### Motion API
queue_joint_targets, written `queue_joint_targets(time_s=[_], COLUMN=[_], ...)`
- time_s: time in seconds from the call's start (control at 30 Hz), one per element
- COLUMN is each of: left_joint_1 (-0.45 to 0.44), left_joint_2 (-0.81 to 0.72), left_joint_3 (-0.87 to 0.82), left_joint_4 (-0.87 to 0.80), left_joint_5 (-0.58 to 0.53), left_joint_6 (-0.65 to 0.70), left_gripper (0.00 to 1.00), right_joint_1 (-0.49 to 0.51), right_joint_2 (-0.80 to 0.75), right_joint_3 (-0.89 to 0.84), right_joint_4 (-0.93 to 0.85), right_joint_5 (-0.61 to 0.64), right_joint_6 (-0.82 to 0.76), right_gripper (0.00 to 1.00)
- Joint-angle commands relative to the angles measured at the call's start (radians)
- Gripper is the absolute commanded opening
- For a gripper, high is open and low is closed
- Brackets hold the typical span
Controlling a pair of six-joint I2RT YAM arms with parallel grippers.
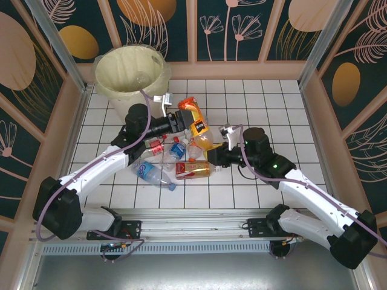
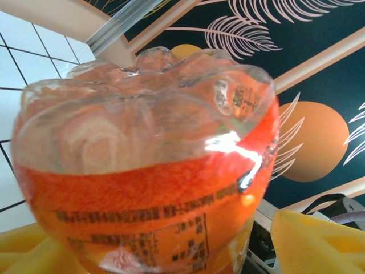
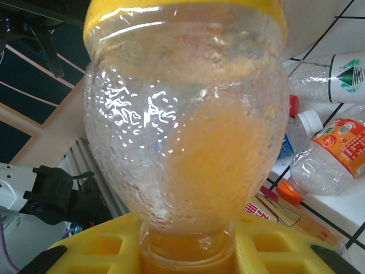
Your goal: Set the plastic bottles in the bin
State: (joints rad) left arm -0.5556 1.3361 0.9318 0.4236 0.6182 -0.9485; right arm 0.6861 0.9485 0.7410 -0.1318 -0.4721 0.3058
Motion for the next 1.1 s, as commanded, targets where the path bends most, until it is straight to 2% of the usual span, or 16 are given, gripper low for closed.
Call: queue_joint_targets(time_s=[0.0,0.13,0.3,0.37,0.5,0.6,0.67,0.87,1.07], left_joint_1=[-0.003,-0.003,-0.003,-0.002,-0.003,-0.003,-0.003,0.018,0.116], left_joint_2=[-0.006,-0.011,-0.012,-0.015,-0.024,-0.013,0.003,0.089,0.169], left_joint_3=[-0.009,-0.004,-0.003,0.002,0.035,0.127,0.188,0.451,0.674], left_joint_4=[0.057,0.05,0.046,0.04,-0.054,-0.178,-0.26,-0.454,-0.579], left_joint_5=[0.017,0.015,0.006,0.0,-0.056,-0.12,-0.162,-0.236,-0.26], left_joint_6=[-0.006,0.002,0.005,0.008,0.051,0.122,0.169,0.304,0.378], left_gripper=[0.74,0.65,0.6,0.59,0.59,0.59,0.59,0.61,0.61], right_joint_1=[-0.009,-0.009,-0.008,-0.009,-0.01,-0.015,-0.021,-0.028,-0.028], right_joint_2=[0.007,0.006,0.004,0.002,-0.023,-0.06,-0.088,-0.148,-0.168], right_joint_3=[-0.009,-0.009,-0.008,-0.008,-0.01,-0.012,-0.014,-0.021,-0.031], right_joint_4=[0.047,0.051,0.046,0.043,0.032,0.008,-0.008,-0.046,-0.05], right_joint_5=[-0.019,-0.026,-0.028,-0.027,-0.007,0.009,0.018,0.074,0.123], right_joint_6=[0.009,0.007,0.005,0.004,0.001,-0.006,-0.011,-0.019,-0.017], right_gripper=[0.33,0.34,0.36,0.41,0.63,0.75,0.79,0.81,0.81])
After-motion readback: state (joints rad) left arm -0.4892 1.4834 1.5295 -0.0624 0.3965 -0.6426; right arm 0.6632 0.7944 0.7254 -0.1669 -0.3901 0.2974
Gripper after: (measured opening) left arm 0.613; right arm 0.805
